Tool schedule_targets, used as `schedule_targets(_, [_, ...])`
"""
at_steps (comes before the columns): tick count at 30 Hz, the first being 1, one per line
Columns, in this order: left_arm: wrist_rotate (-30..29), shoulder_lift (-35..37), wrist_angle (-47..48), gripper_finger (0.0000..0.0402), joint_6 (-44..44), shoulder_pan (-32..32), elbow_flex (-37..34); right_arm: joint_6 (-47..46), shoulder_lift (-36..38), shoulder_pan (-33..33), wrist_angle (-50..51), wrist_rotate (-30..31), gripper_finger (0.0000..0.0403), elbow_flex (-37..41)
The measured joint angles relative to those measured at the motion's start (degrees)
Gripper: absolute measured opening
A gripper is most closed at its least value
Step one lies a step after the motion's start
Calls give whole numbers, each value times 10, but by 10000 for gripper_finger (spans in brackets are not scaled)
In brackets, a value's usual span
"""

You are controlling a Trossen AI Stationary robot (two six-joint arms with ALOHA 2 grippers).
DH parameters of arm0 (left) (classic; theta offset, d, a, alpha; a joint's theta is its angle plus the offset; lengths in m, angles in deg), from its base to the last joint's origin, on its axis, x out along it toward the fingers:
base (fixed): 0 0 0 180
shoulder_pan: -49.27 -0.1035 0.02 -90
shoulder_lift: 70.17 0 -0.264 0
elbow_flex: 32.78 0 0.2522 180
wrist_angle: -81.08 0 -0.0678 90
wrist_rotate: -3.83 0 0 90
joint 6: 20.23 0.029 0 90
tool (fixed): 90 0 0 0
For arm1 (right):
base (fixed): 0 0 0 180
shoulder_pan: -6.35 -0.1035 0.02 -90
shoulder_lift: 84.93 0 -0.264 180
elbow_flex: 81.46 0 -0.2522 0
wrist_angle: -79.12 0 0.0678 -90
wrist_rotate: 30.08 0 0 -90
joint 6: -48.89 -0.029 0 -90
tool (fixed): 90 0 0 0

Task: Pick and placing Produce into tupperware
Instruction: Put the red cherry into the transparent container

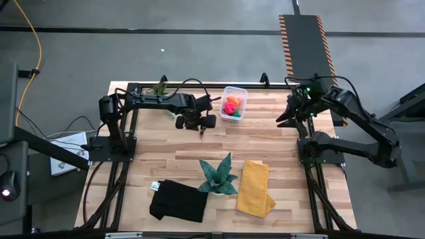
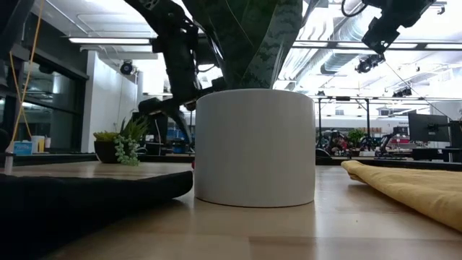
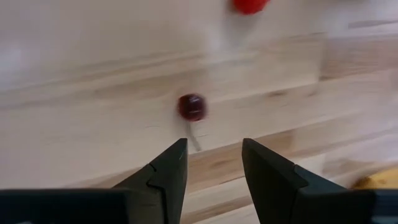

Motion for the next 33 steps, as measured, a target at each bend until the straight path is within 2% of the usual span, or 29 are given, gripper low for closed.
schedule_targets(14, [-25, -6, 7, 143, -6, 2, 0, 0, 2, 28, -31, -1, 113, 0])
schedule_targets(28, [-27, -15, 8, 142, -5, 2, 0, -1, 2, 30, -40, -1, 113, 0])
schedule_targets(33, [-44, -15, 8, 142, -3, 2, 0, -2, 2, 30, -40, -1, 113, 0])
